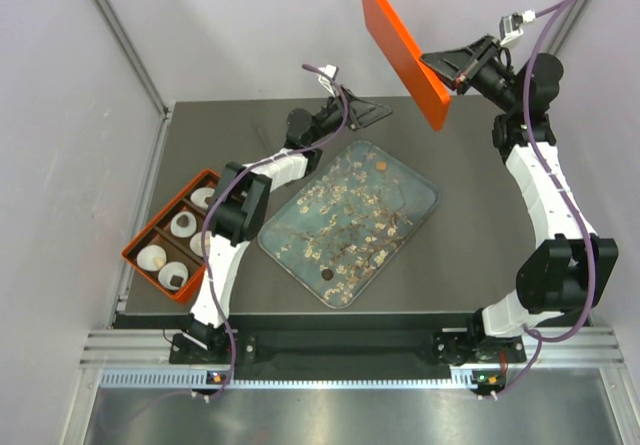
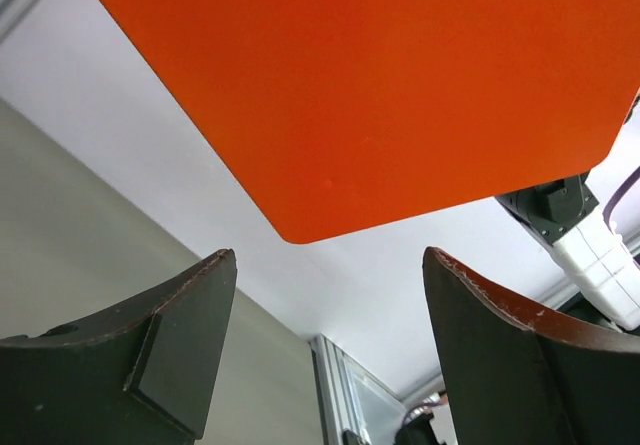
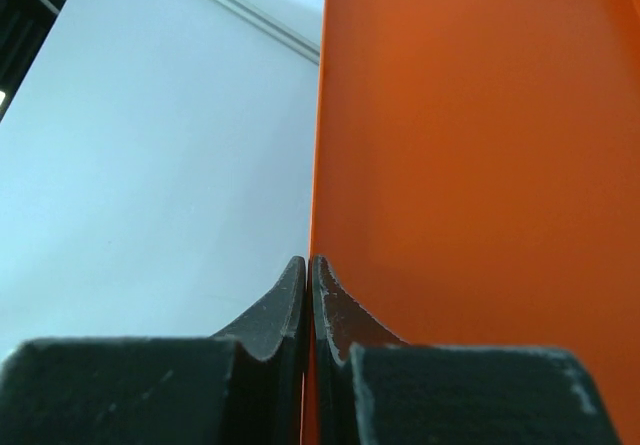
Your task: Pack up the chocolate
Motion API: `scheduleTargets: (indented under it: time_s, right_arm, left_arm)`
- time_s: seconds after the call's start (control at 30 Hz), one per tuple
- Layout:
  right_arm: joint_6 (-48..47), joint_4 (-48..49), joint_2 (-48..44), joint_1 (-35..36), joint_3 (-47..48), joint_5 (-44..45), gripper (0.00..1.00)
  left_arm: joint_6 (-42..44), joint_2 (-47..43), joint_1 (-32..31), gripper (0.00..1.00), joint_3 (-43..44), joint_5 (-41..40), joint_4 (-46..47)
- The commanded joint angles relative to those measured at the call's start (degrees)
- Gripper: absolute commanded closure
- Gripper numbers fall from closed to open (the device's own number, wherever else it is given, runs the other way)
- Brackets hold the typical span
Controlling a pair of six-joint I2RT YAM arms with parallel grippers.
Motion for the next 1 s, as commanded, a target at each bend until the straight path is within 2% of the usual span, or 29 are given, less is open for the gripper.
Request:
scheduleTargets:
  time_s: [0.0,0.33,0.97]
  right_arm:
    - [1.7,7.3,-1.3,-0.4,4.2,-0.1,1.00]
    - [4.0,8.0,-2.2,-0.4,4.7,0.1,1.00]
    - [5.7,8.6,-5.5,2.7,4.0,2.4,1.00]
  left_arm:
    - [0.7,1.5,0.1,0.19,7.4,-2.3,8.0]
    - [4.1,6.9,-0.7,0.14,15.7,-3.9,4.2]
    - [2.1,8.6,-2.1,0.12,16.2,-6.1,7.4]
